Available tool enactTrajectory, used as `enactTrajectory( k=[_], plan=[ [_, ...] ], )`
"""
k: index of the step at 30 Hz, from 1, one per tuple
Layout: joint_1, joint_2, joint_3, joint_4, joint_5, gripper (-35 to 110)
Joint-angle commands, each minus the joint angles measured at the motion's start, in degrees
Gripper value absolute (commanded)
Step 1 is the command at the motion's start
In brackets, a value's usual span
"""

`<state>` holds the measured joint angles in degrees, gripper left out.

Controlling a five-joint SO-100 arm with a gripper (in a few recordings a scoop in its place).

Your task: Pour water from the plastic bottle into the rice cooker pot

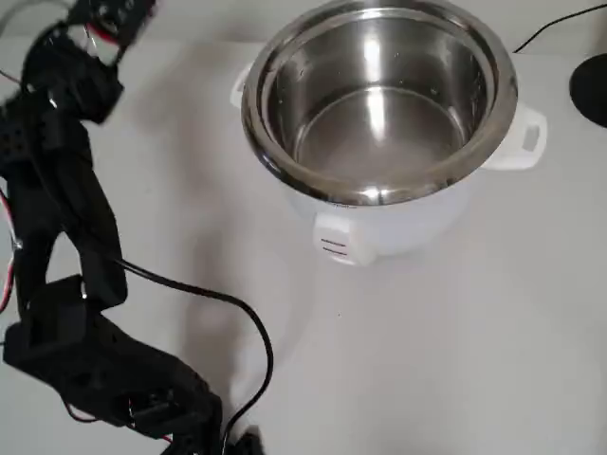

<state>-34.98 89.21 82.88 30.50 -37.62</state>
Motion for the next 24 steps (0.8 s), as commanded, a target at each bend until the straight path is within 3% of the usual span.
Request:
enactTrajectory(
  k=[1, 6, 11, 16, 19, 24],
  plan=[
    [0.4, 7.2, 13.0, -14.8, -5.7, 12],
    [2.0, 7.1, 26.6, -32.2, -12.0, 12],
    [2.3, 1.2, 41.1, -59.6, -21.5, 14],
    [3.7, -12.4, 42.7, -81.9, -28.7, 15],
    [4.0, -21.3, 39.6, -90.7, -32.2, 17],
    [4.6, -31.6, 31.1, -96.1, -37.9, 24]
  ],
)
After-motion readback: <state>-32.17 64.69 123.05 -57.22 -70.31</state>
